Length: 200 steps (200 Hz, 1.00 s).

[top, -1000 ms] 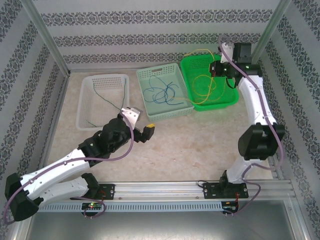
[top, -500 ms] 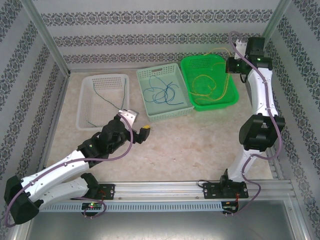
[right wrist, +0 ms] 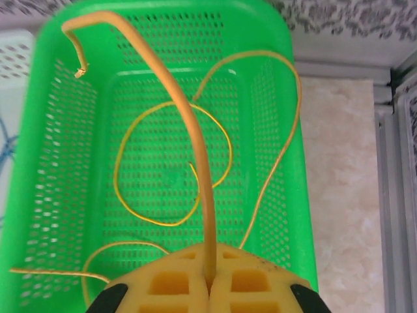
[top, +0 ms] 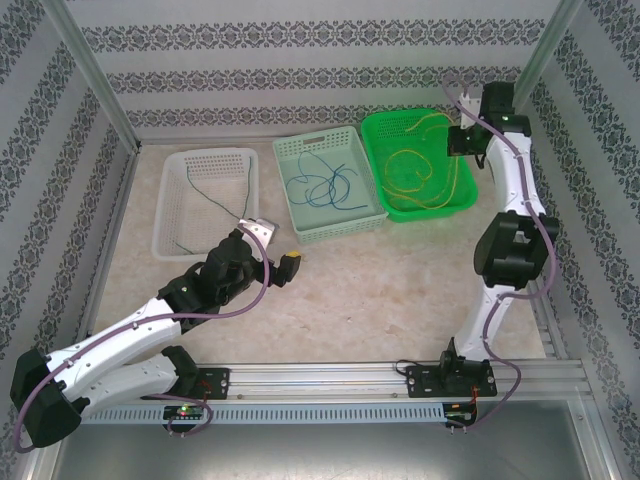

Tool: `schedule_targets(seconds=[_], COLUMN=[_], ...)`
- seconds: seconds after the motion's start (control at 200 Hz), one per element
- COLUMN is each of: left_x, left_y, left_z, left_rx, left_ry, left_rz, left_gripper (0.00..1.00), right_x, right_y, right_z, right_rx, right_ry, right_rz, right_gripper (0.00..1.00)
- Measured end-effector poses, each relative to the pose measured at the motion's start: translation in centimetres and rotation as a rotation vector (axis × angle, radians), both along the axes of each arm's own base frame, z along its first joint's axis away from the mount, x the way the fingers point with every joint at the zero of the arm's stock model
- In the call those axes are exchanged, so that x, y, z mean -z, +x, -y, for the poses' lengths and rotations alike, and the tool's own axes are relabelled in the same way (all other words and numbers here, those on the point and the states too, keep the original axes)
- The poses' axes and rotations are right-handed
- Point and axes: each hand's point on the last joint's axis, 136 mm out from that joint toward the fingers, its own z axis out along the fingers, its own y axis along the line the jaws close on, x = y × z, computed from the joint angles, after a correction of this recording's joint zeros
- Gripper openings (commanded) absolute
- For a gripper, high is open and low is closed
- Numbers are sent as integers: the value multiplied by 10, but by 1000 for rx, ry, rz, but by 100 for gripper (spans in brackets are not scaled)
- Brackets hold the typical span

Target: Untangle the cables

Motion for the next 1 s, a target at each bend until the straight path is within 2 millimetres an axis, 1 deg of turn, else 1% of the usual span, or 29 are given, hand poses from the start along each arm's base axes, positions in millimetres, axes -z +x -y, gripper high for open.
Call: schedule_targets(seconds=[0.12,0.16,0.235,0.255,0.325,0.38,0.425,0.5,0.605,0.669,0.739,0.834,0.999], left_x=[3,6,11,13,17,19,21,24,27,29,32,37,43], left_y=[3,4,5,6,6,7,7,9,9,9,10,10,9], left_z=[-2,-2,-1,-1,0,1,1,0,1,2,2,5,9], left_rx=[-10,-13,-12,-13,-12,-10,-9,-12,-14,-14,-11,-3,9], left_ry=[5,11,21,23,31,35,36,38,37,33,31,32,29], left_rz=[-8,-15,-30,-33,-43,-50,-56,-66,-78,-85,-96,-114,-138], left_gripper=[100,100,100,100,99,100,100,100,99,100,100,100,100], right_x=[36,47,68,72,88,97,102,103,94,85,72,43,-26], right_y=[9,12,18,18,22,25,28,34,36,36,31,25,19], right_z=[-4,-6,-12,-12,-17,-19,-18,-18,-17,-18,-19,-20,-20], right_rx=[-10,-13,-25,-25,-35,-27,-19,-3,23,38,54,81,124], right_ry=[2,0,-8,-13,-31,-43,-59,-78,-73,-62,-43,-21,-12], right_rz=[-72,-92,-131,-140,-173,-192,-202,-202,-186,-165,-143,-91,58], right_gripper=[0,6,12,17,43,58,66,70,74,76,79,82,84])
